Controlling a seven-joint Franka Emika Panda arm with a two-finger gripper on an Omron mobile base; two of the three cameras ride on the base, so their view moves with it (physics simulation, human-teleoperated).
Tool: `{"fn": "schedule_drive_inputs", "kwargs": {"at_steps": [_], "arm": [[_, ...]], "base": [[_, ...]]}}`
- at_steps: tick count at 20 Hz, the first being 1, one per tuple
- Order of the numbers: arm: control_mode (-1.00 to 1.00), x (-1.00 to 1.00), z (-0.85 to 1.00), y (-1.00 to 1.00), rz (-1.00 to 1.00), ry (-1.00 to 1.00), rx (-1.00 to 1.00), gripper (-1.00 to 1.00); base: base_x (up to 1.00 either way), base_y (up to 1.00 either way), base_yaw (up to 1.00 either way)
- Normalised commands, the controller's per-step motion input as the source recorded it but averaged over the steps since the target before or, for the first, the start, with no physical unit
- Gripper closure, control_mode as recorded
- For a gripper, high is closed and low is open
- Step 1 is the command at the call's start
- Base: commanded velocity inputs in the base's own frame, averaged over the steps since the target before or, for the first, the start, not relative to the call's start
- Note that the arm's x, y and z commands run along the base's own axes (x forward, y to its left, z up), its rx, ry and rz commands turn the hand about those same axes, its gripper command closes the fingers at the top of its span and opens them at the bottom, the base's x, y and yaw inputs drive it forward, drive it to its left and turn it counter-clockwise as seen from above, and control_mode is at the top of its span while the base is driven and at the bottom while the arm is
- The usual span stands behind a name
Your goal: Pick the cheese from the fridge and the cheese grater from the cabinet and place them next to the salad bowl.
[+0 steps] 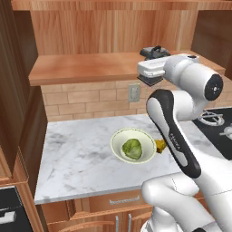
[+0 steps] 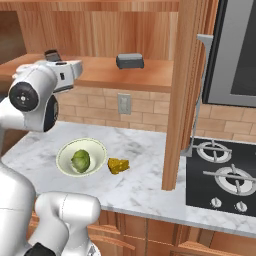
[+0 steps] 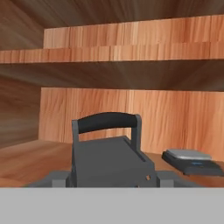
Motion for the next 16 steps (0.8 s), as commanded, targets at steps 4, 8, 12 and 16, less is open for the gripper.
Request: {"fn": "schedule_drive_inputs", "kwargs": {"at_steps": [4, 8, 12, 16], "arm": [[-1.00, -0.76, 0.23, 0.00, -0.04, 0.08, 0.00, 1.00], [-1.00, -0.63, 0.01, 0.00, -0.10, 0.12, 0.00, 1.00], [-1.00, -0.47, 0.00, 0.00, -0.18, 0.13, 0.00, 1.00], [-1.00, -0.40, -0.08, 0.11, -0.17, 0.01, 0.00, 1.00]], "base": [[0.00, 0.00, 0.00], [0.00, 0.00, 0.00], [0.00, 0.00, 0.00], [0.00, 0.00, 0.00]]}}
